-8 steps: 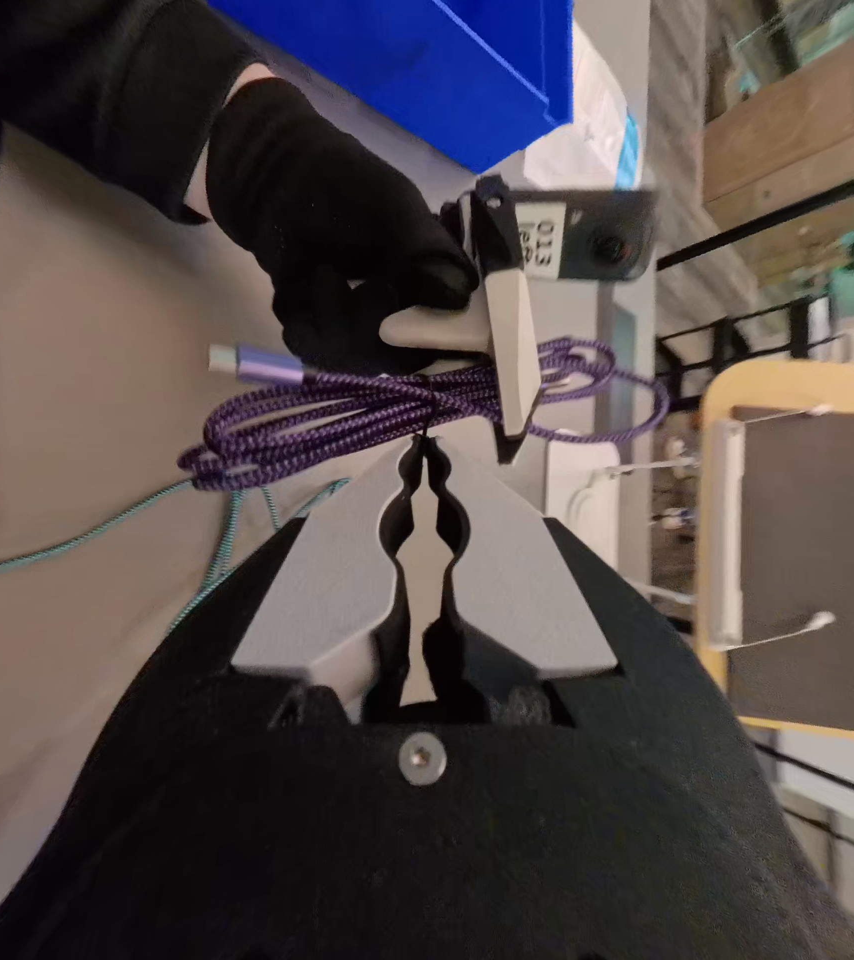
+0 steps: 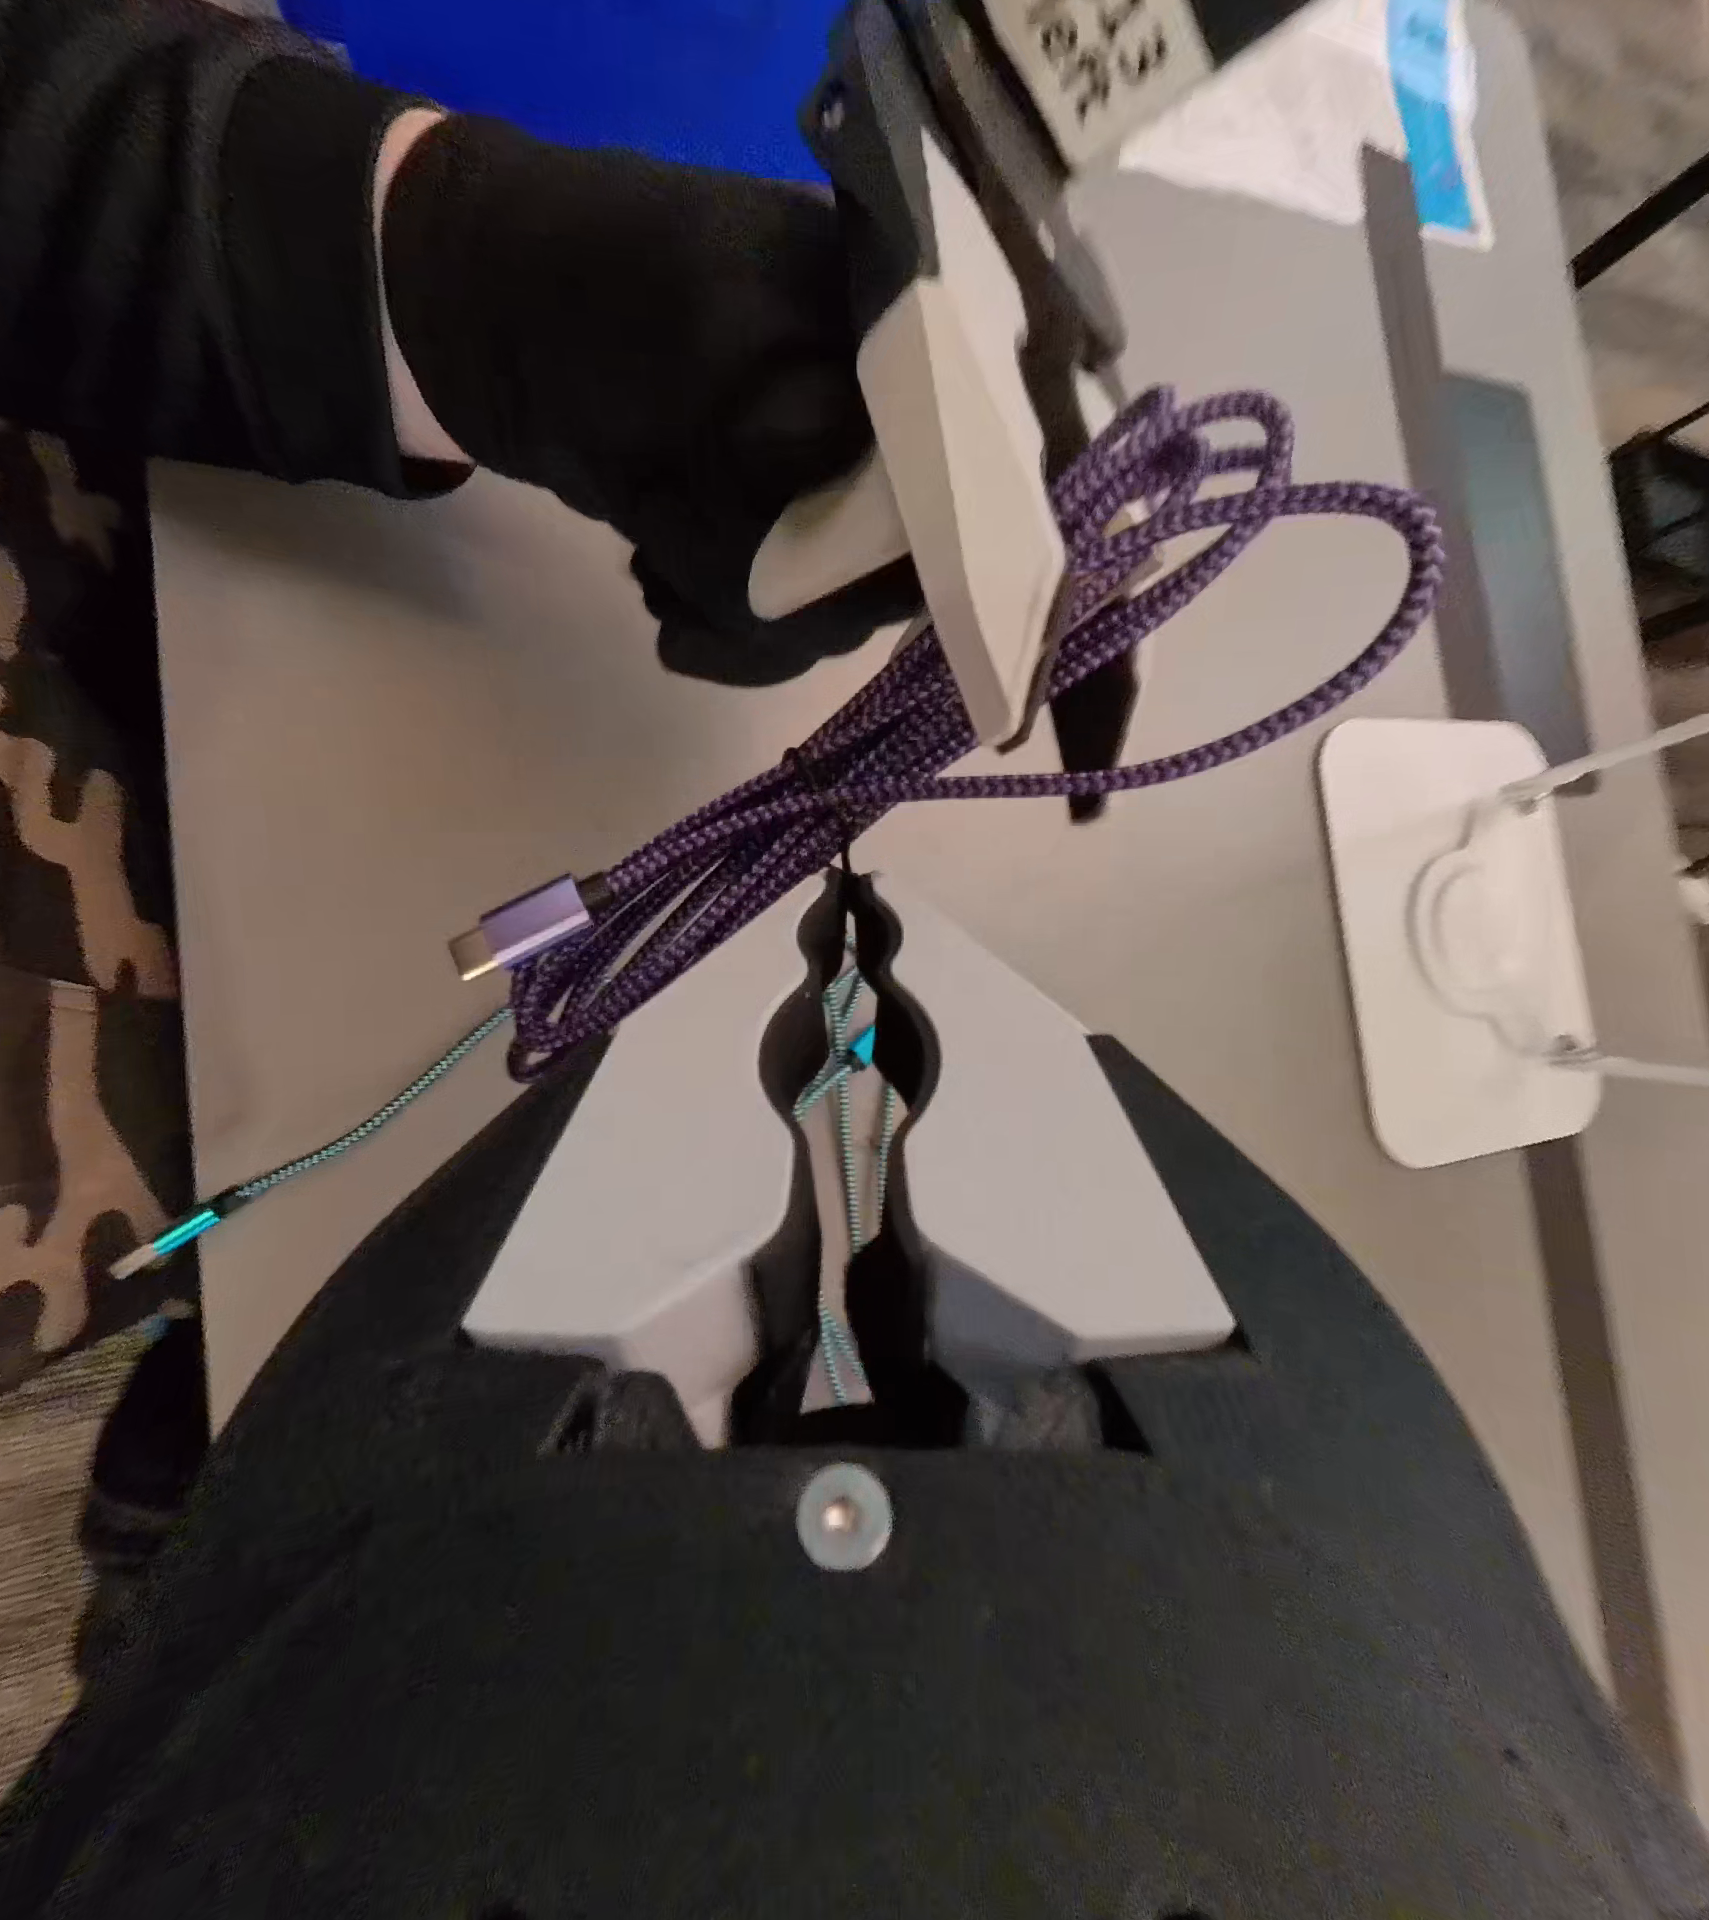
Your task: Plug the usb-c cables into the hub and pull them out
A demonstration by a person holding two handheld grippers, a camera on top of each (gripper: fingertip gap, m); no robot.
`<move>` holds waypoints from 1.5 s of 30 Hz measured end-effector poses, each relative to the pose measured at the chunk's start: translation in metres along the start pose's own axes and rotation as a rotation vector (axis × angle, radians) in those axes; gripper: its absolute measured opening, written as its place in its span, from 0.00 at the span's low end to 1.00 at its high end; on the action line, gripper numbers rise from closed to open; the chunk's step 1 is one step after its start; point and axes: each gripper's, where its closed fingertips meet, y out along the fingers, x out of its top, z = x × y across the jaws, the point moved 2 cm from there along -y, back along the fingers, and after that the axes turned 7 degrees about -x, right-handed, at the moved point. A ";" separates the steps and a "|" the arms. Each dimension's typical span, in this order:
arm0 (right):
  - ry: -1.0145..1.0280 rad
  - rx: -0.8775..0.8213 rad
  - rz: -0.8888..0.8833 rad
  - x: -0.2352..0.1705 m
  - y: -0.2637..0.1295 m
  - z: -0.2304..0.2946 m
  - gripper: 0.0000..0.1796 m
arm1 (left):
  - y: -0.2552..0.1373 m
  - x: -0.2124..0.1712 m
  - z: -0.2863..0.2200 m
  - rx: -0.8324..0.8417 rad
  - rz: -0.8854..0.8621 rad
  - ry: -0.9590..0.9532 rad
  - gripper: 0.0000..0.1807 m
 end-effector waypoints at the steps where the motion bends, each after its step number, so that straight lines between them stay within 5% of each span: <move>1: 0.036 0.018 0.006 -0.002 0.002 0.001 0.00 | 0.000 -0.001 0.000 0.034 0.036 0.042 0.12; 11: 0.339 0.144 0.054 -0.018 0.019 0.001 0.00 | 0.017 -0.009 -0.019 0.153 0.289 0.404 0.14; 19: 0.508 0.039 -0.061 -0.024 0.014 -0.033 0.00 | 0.040 -0.036 -0.047 0.092 0.508 0.607 0.22; 28: 0.356 -0.299 -0.168 -0.018 -0.017 -0.065 0.00 | 0.004 0.030 -0.076 -0.135 0.010 0.387 0.24; 32: 0.193 -0.455 -0.133 -0.012 -0.028 -0.069 0.00 | -0.025 0.064 -0.059 -0.069 -0.196 0.279 0.23; 40: -0.210 -0.734 0.001 0.003 -0.029 -0.065 0.00 | 0.003 0.050 -0.063 -0.185 -0.143 0.111 0.19; 45: -0.192 -0.748 -0.054 0.013 -0.029 -0.062 0.00 | 0.030 -0.001 -0.054 -0.225 0.088 0.041 0.16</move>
